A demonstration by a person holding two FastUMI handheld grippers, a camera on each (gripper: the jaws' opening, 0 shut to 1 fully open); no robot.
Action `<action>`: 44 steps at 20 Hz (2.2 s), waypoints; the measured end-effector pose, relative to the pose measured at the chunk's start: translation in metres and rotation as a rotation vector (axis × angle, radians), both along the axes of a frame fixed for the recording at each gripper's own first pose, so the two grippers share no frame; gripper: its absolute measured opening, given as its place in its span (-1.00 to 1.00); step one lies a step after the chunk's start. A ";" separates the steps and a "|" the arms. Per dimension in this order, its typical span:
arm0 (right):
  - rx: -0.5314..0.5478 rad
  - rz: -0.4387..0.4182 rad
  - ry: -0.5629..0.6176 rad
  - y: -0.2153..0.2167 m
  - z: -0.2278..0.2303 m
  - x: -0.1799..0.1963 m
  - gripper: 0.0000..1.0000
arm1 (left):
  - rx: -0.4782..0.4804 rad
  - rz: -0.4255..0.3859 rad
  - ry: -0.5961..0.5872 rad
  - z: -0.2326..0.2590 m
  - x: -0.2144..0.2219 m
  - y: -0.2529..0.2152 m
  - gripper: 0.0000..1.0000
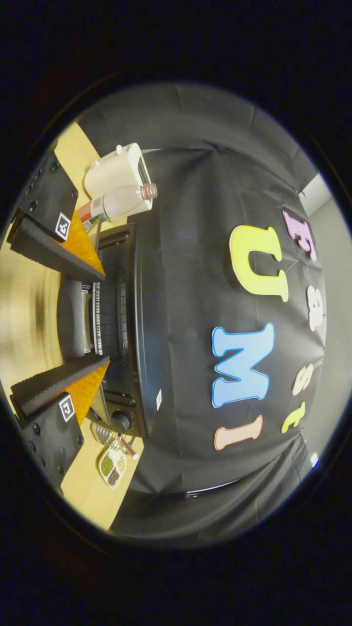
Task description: Open the electric oven with the left hand, put the food in, and close the electric oven.
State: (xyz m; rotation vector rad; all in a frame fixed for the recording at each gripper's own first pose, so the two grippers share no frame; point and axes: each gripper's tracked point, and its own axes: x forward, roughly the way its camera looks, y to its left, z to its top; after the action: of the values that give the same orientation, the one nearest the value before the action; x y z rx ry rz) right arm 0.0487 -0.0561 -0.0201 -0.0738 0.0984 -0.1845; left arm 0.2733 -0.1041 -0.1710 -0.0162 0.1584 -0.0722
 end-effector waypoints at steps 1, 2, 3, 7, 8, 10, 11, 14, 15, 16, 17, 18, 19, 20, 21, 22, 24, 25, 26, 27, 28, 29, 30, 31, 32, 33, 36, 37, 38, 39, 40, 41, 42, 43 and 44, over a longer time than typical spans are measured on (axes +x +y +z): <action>-0.002 0.003 0.004 0.000 -0.002 -0.001 0.92 | 0.001 0.002 0.006 -0.003 -0.005 0.000 0.97; -0.003 0.007 0.010 0.000 -0.006 -0.001 0.92 | 0.000 0.004 0.015 -0.006 -0.011 0.001 1.00; -0.003 0.011 0.018 0.000 -0.009 -0.002 0.92 | -0.002 0.007 0.024 -0.009 -0.015 0.000 0.92; 0.001 0.026 0.044 0.000 -0.020 -0.005 0.92 | -0.013 0.012 0.058 -0.024 -0.029 0.000 1.00; 0.003 0.029 0.053 0.000 -0.024 -0.006 0.92 | -0.013 0.012 0.067 -0.027 -0.033 0.000 0.98; 0.009 0.034 0.064 0.000 -0.027 -0.008 0.92 | -0.004 0.012 0.091 -0.038 -0.041 -0.001 1.00; 0.013 0.036 0.066 0.000 -0.028 -0.008 0.92 | -0.002 0.012 0.105 -0.043 -0.044 -0.001 0.98; 0.025 0.043 0.079 0.002 -0.035 -0.009 0.92 | 0.001 0.012 0.149 -0.061 -0.055 -0.002 0.97; 0.031 0.046 0.084 0.004 -0.037 -0.010 0.92 | 0.002 0.011 0.168 -0.065 -0.058 -0.002 0.97; 0.035 0.049 0.089 0.005 -0.039 -0.010 0.92 | 0.003 0.011 0.180 -0.070 -0.060 -0.004 0.97; 0.040 0.053 0.093 0.007 -0.042 -0.011 0.92 | 0.004 0.010 0.194 -0.075 -0.061 -0.005 0.97; 0.044 0.057 0.099 0.008 -0.045 -0.011 0.92 | 0.007 0.008 0.205 -0.080 -0.063 -0.005 0.97; 0.047 0.062 0.105 0.010 -0.046 -0.012 0.92 | 0.008 0.006 0.212 -0.083 -0.064 -0.006 0.97; 0.048 0.067 0.112 0.011 -0.050 -0.012 0.92 | 0.010 0.002 0.224 -0.087 -0.066 -0.006 0.97; 0.050 0.072 0.119 0.012 -0.051 -0.013 0.92 | 0.010 -0.001 0.240 -0.093 -0.068 -0.006 0.97; 0.056 0.077 0.126 0.013 -0.054 -0.013 0.92 | 0.009 -0.004 0.260 -0.100 -0.069 -0.007 0.97; 0.069 0.083 0.139 0.015 -0.057 -0.014 0.92 | 0.004 -0.007 0.319 -0.120 -0.077 -0.007 1.00; 0.077 0.086 0.144 0.015 -0.059 -0.015 0.92 | 0.002 -0.006 0.340 -0.127 -0.080 -0.006 1.00; 0.083 0.092 0.150 0.017 -0.061 -0.015 0.92 | 0.001 -0.006 0.351 -0.131 -0.083 -0.005 1.00; 0.089 0.101 0.157 0.018 -0.062 -0.015 0.92 | 0.002 -0.009 0.355 -0.133 -0.086 -0.005 0.97; 0.095 0.107 0.160 0.019 -0.064 -0.015 0.92 | 0.005 -0.014 0.356 -0.133 -0.090 -0.005 0.86; 0.104 0.114 0.163 0.021 -0.064 -0.015 0.92 | 0.010 -0.019 0.351 -0.131 -0.093 -0.004 0.84; 0.115 0.123 0.169 0.022 -0.066 -0.016 0.92 | 0.014 -0.023 0.340 -0.124 -0.098 -0.002 0.97; 0.128 0.134 0.177 0.026 -0.069 -0.015 0.92 | 0.016 -0.026 0.325 -0.116 -0.102 0.001 0.97; 0.143 0.146 0.184 0.028 -0.072 -0.014 0.92 | 0.017 -0.028 0.306 -0.107 -0.106 0.004 0.97; 0.167 0.170 0.196 0.033 -0.074 -0.013 0.92 | 0.015 -0.032 0.287 -0.096 -0.110 0.005 1.00; 0.265 0.246 0.263 0.054 -0.096 -0.011 0.94 | -0.010 -0.035 0.213 -0.054 -0.128 0.018 1.00; 0.296 0.262 0.287 0.059 -0.105 -0.009 0.94 | -0.016 -0.027 0.190 -0.039 -0.134 0.025 0.97; 0.328 0.285 0.319 0.066 -0.115 -0.008 0.94 | -0.025 -0.022 0.164 -0.025 -0.140 0.032 0.97; 0.364 0.306 0.360 0.074 -0.125 -0.007 0.94 | -0.031 -0.018 0.138 -0.009 -0.147 0.038 0.84; 0.396 0.320 0.397 0.078 -0.137 -0.006 0.98 | -0.036 -0.014 0.105 0.007 -0.153 0.045 0.84; 0.426 0.326 0.426 0.083 -0.145 -0.005 0.97 | -0.041 -0.010 0.078 0.023 -0.158 0.052 0.84; 0.451 0.331 0.452 0.085 -0.152 -0.004 0.97 | -0.046 -0.002 0.054 0.037 -0.165 0.059 0.83; 0.472 0.333 0.475 0.087 -0.158 -0.001 0.97 | -0.054 0.005 0.034 0.050 -0.171 0.066 1.00; 0.494 0.341 0.499 0.090 -0.166 0.000 0.97 | -0.066 0.015 0.017 0.061 -0.179 0.071 1.00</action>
State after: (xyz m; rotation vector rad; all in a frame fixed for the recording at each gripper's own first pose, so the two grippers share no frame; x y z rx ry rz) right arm 0.0489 0.0342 -0.1857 0.3572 0.6205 0.2065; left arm 0.0947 -0.0331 -0.1096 -0.0841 0.1732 -0.0620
